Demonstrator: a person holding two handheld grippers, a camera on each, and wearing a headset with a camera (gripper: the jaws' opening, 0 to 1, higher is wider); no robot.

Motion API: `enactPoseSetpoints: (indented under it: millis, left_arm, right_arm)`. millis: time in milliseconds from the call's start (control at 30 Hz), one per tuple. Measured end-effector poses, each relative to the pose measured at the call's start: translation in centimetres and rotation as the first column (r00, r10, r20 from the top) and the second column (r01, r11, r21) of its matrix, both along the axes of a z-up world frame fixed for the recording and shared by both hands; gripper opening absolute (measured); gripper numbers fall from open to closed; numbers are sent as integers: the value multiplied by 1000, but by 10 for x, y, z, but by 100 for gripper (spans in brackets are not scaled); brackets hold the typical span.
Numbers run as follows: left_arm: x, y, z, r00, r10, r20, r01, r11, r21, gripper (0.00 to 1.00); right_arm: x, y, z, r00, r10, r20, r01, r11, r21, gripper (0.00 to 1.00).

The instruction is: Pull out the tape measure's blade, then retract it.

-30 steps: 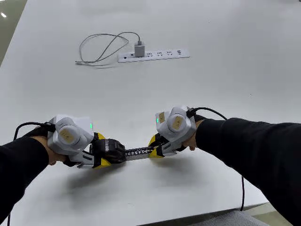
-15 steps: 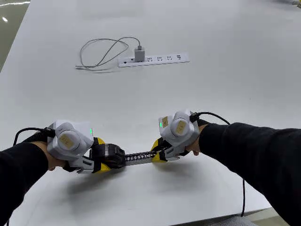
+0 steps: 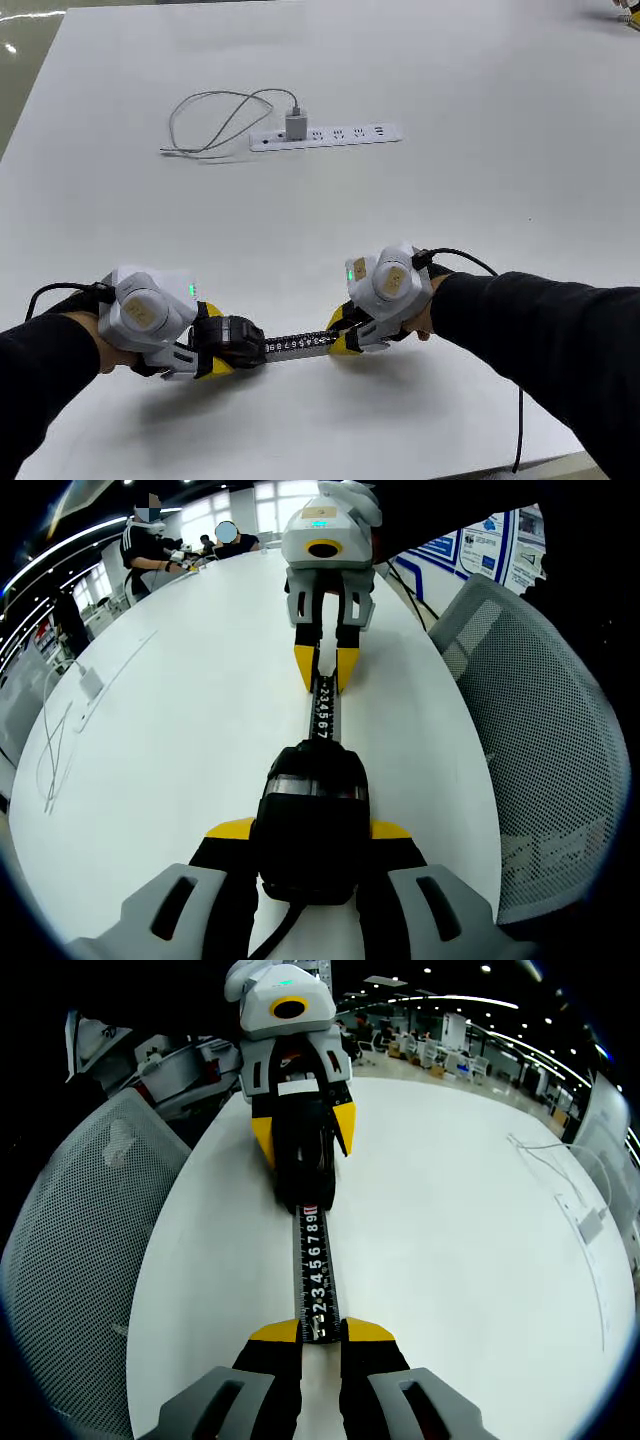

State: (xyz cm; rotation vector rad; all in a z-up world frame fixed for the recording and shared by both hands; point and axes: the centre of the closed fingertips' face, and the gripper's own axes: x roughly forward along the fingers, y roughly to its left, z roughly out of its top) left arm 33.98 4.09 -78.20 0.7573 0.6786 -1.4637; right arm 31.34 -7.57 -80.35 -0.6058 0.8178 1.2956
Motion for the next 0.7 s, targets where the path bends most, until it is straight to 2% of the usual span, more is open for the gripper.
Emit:
enactPoseSetpoints:
  millis: [700]
  left_arm:
    - [1, 1, 0, 1000, -2, -1, 2, 1000, 2, 33]
  right_arm:
    - [1, -16, -1, 1000, -10, 4, 10, 1000, -1, 10]
